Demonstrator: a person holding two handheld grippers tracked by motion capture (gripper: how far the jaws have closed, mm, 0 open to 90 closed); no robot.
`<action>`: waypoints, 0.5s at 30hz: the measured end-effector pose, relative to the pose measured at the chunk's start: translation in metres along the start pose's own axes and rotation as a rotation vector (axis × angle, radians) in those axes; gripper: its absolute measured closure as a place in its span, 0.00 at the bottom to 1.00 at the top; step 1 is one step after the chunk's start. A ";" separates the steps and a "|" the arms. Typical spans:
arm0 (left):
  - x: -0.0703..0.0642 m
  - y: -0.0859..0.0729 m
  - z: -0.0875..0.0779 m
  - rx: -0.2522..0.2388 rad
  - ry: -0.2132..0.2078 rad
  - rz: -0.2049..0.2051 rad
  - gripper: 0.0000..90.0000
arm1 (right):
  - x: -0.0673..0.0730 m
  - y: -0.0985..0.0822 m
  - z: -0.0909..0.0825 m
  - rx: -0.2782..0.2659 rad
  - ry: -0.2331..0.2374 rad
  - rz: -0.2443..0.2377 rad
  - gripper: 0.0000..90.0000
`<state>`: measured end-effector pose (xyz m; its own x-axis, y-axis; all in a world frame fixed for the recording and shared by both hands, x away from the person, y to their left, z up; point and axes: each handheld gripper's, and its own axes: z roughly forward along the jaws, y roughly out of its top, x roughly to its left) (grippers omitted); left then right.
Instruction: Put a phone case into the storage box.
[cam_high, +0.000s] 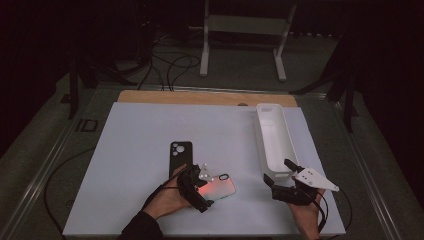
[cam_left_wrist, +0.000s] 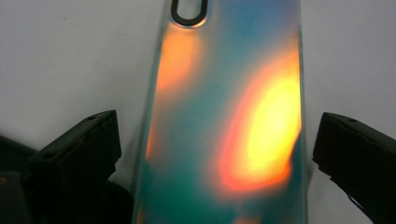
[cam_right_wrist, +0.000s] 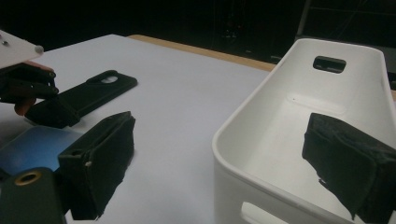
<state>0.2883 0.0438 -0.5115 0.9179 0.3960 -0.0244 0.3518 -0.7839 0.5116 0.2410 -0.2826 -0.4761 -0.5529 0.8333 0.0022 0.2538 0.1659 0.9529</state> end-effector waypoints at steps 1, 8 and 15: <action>0.000 0.000 0.000 0.000 0.000 0.000 0.03 | 0.000 0.000 0.000 0.000 0.000 0.000 0.10; -0.001 0.002 0.002 0.036 0.000 0.014 0.06 | -0.001 0.000 0.000 -0.002 -0.001 0.000 0.10; -0.004 0.007 0.002 0.075 0.001 0.006 0.10 | 0.000 0.000 0.000 0.001 0.000 -0.002 0.10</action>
<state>0.2878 0.0358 -0.5099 0.9199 0.3915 -0.0211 0.3590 -0.8197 0.4462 0.2413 -0.2823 -0.4765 -0.5533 0.8330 0.0006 0.2536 0.1678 0.9526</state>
